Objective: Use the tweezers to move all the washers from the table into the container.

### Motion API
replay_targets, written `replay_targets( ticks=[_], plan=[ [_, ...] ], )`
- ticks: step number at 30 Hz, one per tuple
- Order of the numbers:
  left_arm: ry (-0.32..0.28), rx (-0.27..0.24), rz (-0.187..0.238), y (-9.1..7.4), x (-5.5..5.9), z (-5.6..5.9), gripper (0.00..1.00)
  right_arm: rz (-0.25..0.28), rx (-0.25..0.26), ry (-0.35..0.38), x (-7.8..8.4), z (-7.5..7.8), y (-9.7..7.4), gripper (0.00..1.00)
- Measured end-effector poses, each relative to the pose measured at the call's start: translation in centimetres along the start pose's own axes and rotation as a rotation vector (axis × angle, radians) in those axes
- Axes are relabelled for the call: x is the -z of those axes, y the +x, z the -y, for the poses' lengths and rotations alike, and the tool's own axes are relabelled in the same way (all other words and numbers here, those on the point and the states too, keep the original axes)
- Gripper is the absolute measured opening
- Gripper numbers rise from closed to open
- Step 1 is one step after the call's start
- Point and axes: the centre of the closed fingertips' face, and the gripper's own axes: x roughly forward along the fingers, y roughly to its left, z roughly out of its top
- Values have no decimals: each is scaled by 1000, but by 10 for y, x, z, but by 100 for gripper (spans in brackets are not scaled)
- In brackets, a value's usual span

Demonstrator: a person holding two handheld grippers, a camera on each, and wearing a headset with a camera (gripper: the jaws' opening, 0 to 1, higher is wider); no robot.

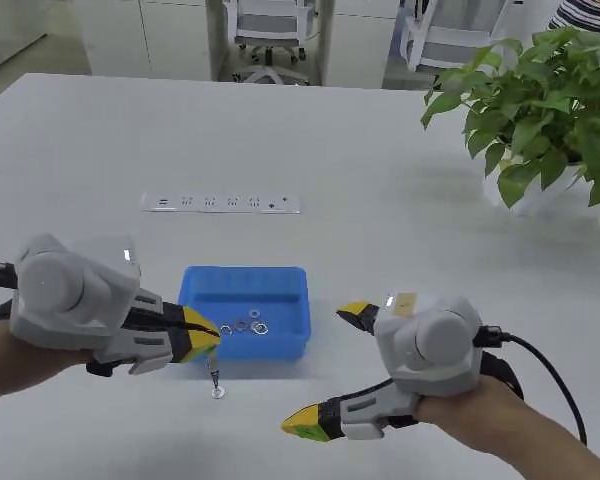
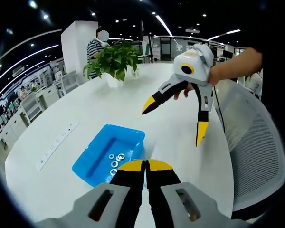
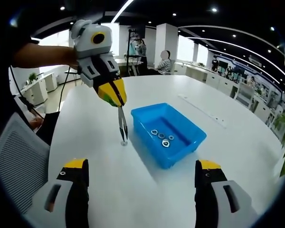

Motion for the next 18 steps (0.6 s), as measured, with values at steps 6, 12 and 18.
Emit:
replay_targets(
  ticks=[6, 12, 18],
  plan=[
    [1, 2, -5, 2, 2, 0, 5, -7, -2, 6, 3, 0, 0, 93],
    [7, -2, -6, 3, 4, -1, 5, -11, -6, 7, 4, -2, 1, 93],
    [3, -3, 1, 4, 3, -3, 5, -13, -12, 6, 6, -4, 2, 93]
  ],
)
